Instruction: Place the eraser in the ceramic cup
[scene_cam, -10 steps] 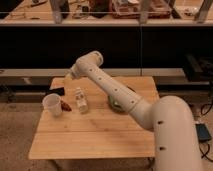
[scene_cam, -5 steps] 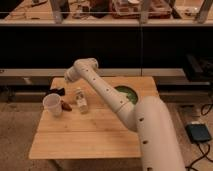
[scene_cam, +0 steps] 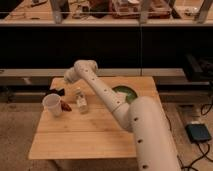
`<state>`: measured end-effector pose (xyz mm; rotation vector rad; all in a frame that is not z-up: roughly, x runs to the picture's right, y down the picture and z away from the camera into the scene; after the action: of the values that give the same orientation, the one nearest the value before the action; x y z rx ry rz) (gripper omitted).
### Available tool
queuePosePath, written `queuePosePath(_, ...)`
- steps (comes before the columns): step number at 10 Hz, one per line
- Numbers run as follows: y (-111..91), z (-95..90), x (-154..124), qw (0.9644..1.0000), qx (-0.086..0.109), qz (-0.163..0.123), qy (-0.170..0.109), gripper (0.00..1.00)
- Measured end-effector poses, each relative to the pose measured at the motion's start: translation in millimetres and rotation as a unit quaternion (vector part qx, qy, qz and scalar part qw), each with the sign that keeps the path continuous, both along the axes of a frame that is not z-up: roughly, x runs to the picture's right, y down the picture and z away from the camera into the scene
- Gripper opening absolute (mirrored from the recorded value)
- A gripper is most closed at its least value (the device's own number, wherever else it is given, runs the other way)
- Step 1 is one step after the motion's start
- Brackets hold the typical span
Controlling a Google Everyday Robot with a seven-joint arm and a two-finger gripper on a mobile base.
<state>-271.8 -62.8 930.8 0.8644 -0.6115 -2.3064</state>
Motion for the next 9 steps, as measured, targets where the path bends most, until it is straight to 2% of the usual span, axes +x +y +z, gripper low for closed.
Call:
queuePosePath(3, 7, 24.4, -21, 0.9996, 0.021, -0.021, -0.003, 0.73)
queuePosePath(6, 16, 38.9, -35, 0.9988, 0.028, -0.040, 0.000, 0.73)
queuePosePath(9, 23, 47.1, -49, 0.9983, 0.033, -0.047, -0.009, 0.73)
